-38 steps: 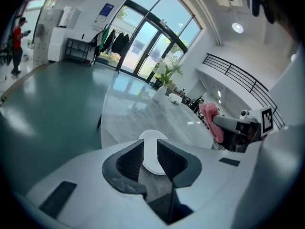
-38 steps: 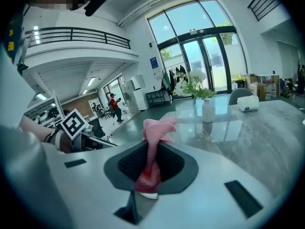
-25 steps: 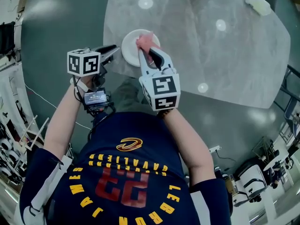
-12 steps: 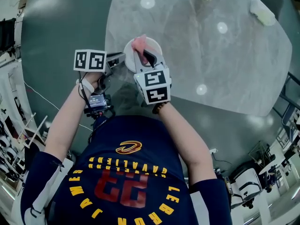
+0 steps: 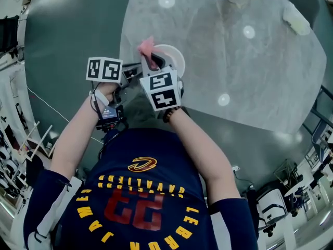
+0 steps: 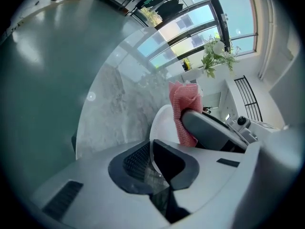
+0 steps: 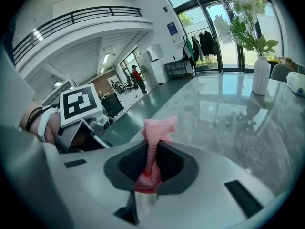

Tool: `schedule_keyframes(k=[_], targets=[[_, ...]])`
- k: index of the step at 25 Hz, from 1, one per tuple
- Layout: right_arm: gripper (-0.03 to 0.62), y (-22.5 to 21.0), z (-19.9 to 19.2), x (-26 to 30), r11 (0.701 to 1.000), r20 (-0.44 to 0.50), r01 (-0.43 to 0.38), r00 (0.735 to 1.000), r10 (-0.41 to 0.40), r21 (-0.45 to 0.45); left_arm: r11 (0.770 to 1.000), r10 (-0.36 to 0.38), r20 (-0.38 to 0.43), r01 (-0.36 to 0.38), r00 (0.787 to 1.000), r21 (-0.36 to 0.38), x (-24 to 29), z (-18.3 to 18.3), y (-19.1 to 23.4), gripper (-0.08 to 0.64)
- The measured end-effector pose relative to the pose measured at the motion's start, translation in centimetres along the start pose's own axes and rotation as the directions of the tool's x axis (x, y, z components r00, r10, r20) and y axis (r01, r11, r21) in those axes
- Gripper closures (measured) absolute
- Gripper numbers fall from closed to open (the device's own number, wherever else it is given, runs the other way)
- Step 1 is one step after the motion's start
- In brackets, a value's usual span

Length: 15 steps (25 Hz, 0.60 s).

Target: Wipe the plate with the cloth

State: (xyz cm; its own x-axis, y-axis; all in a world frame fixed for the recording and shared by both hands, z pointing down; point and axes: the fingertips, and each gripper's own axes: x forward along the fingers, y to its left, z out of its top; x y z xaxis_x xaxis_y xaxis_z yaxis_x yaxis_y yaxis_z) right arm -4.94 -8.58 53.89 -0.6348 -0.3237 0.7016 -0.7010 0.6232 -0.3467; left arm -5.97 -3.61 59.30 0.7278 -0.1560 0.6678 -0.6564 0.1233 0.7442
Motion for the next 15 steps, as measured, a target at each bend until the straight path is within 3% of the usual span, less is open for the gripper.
schedule_keyframes(k=[9,15], targets=[[0.546,0.1,-3.1,2.1,1.0,-0.101,-0.01,0.995,0.009,-0.006,1.0,0.012,0.007,-0.012,1.0,0.003,-0.1,-0.3,0.1,0.532],[0.546,-2.9,-3.2,0.6,0.997,-0.12,0.067,0.991,-0.063,0.034,1.0,0.008,0.018,-0.008,1.0,0.002,-0.3,0.0,0.0,0.532]])
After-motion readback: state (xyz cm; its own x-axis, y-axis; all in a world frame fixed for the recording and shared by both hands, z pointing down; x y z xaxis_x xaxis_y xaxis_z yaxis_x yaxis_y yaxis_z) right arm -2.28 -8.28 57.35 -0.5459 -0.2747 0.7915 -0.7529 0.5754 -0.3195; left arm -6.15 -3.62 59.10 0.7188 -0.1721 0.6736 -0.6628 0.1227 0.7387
